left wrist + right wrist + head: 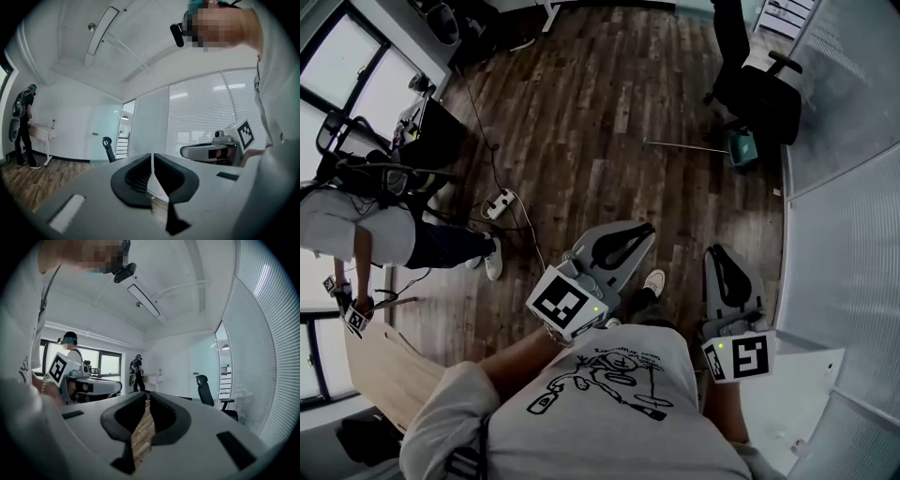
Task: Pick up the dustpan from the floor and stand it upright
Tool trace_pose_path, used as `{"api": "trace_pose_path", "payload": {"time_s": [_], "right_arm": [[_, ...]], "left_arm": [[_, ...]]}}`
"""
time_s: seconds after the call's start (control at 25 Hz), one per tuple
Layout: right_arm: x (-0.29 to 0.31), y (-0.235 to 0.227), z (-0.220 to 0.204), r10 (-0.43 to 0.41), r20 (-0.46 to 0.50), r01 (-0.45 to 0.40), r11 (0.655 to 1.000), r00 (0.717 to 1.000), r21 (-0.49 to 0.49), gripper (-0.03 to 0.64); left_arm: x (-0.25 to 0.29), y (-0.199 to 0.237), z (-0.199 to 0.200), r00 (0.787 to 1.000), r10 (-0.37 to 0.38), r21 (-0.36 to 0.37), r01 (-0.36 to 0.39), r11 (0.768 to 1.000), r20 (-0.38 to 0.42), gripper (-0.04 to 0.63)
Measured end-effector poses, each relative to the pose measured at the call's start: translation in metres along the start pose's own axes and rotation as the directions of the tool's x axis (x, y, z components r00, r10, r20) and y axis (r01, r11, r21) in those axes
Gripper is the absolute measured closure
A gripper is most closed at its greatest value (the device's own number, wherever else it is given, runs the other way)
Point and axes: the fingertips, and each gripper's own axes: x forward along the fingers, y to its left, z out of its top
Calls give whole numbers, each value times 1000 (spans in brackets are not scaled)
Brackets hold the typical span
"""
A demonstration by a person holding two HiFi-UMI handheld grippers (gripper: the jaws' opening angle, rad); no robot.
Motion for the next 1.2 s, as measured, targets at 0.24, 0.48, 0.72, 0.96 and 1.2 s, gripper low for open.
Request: {"api": "trace_pose_path", "payload": {"time_s": [0.24, 0.48, 0.72, 0.96, 1.2], "right_arm": [[38, -83, -4, 5, -1, -5, 1000, 1000, 2, 591], [63, -132, -6, 17, -1, -17, 1000, 1000, -12, 591], [84, -147, -14, 49, -16, -49, 999, 999, 0, 591], [123, -171, -16, 63, -8, -63, 998, 998, 5, 591], [187, -190, -6, 69, -10, -69, 998, 998, -5, 591]], "left_arm": [[86, 26, -1, 1000, 6, -8, -6, 1000, -8, 578], [136, 45, -1, 1000, 27, -2, -27, 1000, -4, 578], [155, 66, -8, 998, 65, -19, -66, 998, -14, 578], [183, 99, -11, 996, 84, -25, -85, 996, -19, 578], [213, 160, 2, 996, 86, -28, -86, 996, -5, 578]]}}
